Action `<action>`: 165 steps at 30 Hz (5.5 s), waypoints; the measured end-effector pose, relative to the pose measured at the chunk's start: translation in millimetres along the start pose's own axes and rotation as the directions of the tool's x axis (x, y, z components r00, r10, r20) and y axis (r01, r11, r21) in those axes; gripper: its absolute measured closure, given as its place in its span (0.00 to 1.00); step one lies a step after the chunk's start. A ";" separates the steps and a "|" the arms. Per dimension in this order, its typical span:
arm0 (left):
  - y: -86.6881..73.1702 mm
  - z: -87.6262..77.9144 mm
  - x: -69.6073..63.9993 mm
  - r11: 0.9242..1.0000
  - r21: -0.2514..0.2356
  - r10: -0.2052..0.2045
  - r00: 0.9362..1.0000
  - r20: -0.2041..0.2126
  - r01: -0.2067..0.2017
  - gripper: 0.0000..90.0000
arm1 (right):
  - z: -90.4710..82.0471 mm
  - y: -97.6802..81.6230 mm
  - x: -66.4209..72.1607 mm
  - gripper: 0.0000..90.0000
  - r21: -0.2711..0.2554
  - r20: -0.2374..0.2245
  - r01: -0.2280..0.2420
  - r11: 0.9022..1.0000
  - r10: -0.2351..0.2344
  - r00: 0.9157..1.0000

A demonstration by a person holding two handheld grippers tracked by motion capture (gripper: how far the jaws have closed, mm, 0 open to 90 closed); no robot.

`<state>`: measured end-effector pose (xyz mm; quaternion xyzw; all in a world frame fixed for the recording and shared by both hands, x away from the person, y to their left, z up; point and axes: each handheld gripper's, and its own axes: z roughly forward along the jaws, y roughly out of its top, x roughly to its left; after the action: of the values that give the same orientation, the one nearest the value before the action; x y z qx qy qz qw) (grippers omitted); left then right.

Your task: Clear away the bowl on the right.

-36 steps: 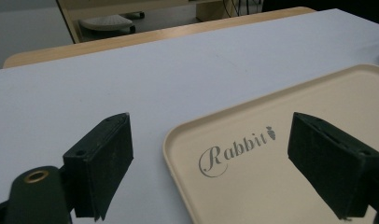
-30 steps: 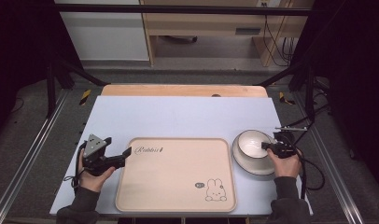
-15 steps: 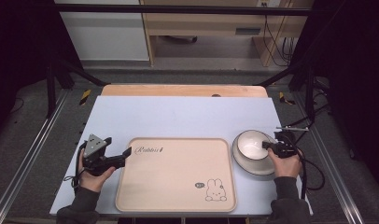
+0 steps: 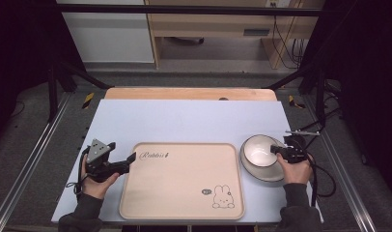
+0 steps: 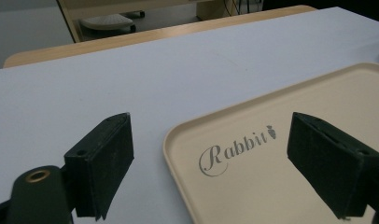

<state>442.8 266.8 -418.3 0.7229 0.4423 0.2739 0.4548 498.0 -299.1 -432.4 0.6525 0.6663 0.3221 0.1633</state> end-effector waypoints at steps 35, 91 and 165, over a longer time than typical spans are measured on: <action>0.5 -0.7 0.0 1.000 -0.003 0.000 1.000 -0.002 0.000 0.16 | -15.9 2.9 3.8 0.91 -0.054 -0.010 0.023 0.998 -0.024 1.000; -0.6 -0.1 -1.4 1.000 -0.005 0.006 1.000 0.004 -0.006 0.16 | -42.0 8.1 59.9 0.91 -0.116 -0.156 0.140 0.983 -0.157 0.975; -0.7 -0.7 -1.1 1.000 -0.007 0.006 1.000 0.007 -0.006 0.16 | 11.2 8.6 158.7 0.91 -0.042 -0.358 0.295 0.955 -0.290 0.888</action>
<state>441.5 266.2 -418.7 0.7237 0.4373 0.2743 0.4580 496.6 -142.4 -403.0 0.4757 0.7775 0.4035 0.0805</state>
